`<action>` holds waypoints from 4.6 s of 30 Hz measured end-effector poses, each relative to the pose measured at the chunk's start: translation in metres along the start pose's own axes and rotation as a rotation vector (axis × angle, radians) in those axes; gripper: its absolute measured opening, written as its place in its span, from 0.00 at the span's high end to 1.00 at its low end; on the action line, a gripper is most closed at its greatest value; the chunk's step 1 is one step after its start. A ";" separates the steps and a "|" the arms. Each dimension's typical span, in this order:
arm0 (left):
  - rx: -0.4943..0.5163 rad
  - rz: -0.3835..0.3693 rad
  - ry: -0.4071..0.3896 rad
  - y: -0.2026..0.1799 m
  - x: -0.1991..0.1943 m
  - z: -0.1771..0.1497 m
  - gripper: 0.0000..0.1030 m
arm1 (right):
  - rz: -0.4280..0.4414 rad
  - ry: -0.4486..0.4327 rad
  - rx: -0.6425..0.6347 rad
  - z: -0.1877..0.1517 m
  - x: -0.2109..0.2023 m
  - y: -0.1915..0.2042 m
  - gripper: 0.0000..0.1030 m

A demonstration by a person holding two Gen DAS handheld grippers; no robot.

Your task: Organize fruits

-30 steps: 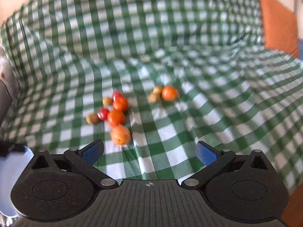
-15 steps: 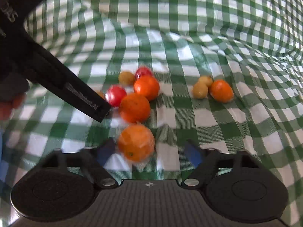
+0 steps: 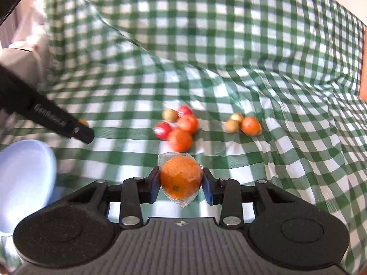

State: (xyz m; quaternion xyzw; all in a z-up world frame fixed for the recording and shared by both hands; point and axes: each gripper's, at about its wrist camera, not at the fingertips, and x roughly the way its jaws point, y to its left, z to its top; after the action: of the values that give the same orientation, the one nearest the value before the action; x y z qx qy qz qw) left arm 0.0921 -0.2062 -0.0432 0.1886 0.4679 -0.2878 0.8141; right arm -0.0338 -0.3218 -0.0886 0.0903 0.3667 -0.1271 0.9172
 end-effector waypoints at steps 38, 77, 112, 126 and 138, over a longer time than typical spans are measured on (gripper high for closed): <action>-0.348 0.109 -0.089 0.116 -0.177 -0.179 0.71 | 0.323 -0.059 -0.190 -0.032 -0.181 0.167 0.62; -0.313 0.136 0.065 0.149 -0.040 -0.108 0.71 | 0.341 0.107 -0.261 0.003 -0.033 0.207 0.62; -0.155 0.163 0.077 0.077 -0.316 -0.088 0.00 | 0.157 -0.020 -0.021 0.018 -0.199 0.104 0.08; -0.090 0.116 -0.210 0.044 -0.440 -0.076 0.00 | 0.072 -0.048 -0.008 0.024 -0.222 0.090 0.07; -0.045 0.080 -0.251 0.042 -0.446 -0.075 0.00 | 0.060 -0.054 -0.013 0.026 -0.220 0.090 0.07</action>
State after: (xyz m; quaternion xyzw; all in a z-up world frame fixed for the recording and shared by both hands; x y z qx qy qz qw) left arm -0.1064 -0.0010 0.3099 0.1515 0.3608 -0.2658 0.8810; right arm -0.1441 -0.2066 0.0899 0.0916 0.3399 -0.0995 0.9307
